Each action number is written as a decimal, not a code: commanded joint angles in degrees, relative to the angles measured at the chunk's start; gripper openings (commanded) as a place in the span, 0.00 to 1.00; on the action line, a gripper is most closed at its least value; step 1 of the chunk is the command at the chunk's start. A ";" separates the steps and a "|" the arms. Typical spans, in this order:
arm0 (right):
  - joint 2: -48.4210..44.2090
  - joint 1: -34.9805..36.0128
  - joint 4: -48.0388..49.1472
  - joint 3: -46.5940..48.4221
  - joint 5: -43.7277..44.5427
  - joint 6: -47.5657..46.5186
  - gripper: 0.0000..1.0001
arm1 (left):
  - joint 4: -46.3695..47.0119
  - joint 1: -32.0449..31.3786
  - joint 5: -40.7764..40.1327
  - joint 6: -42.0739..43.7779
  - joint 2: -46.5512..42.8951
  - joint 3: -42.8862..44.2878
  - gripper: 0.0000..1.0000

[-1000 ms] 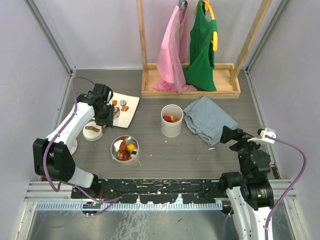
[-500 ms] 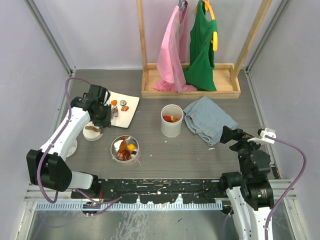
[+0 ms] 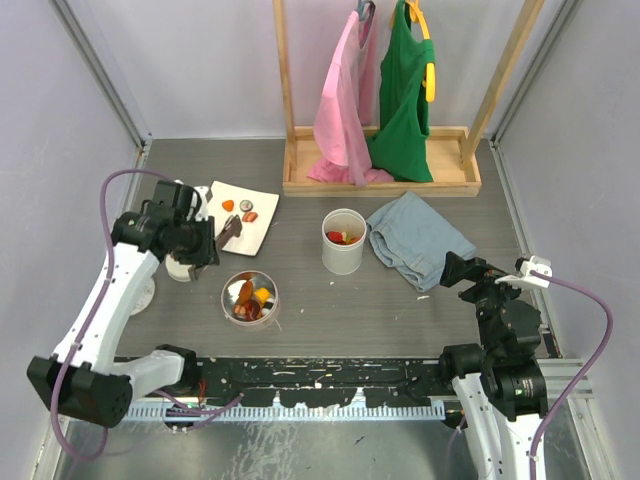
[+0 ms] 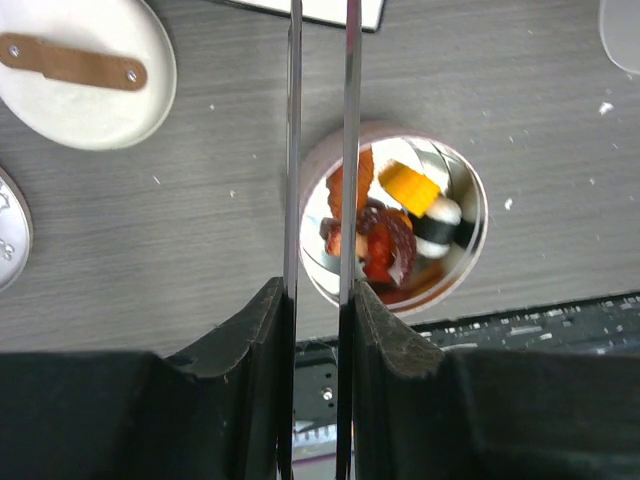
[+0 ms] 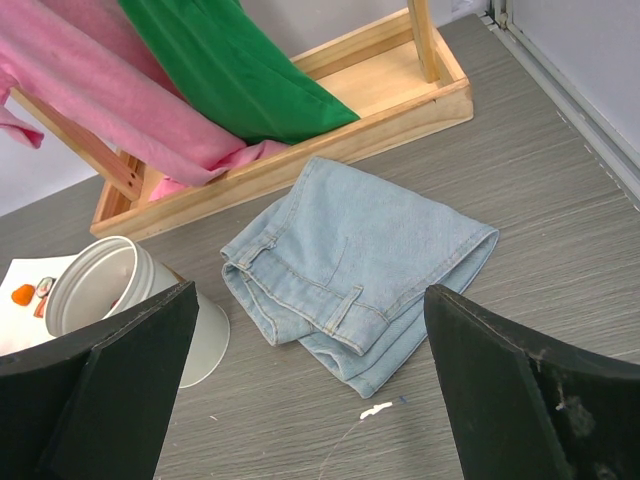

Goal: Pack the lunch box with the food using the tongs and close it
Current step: Pick up the fake food from the plate, then place the fake food in the packing box.

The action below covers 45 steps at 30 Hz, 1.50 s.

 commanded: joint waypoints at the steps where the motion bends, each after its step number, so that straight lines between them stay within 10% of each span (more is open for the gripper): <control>1: -0.65 0.37 3.23 0.22 0.68 -0.34 1.00 | -5.24 0.29 4.93 1.01 -6.45 -0.66 0.23; 22: -0.76 0.37 2.78 0.22 0.69 0.12 1.00 | -17.52 -0.10 16.59 -4.33 -22.24 -4.73 0.21; 45: -0.92 0.37 2.79 0.22 2.61 0.19 1.00 | -26.97 -2.33 8.60 -8.41 -24.18 -4.48 0.22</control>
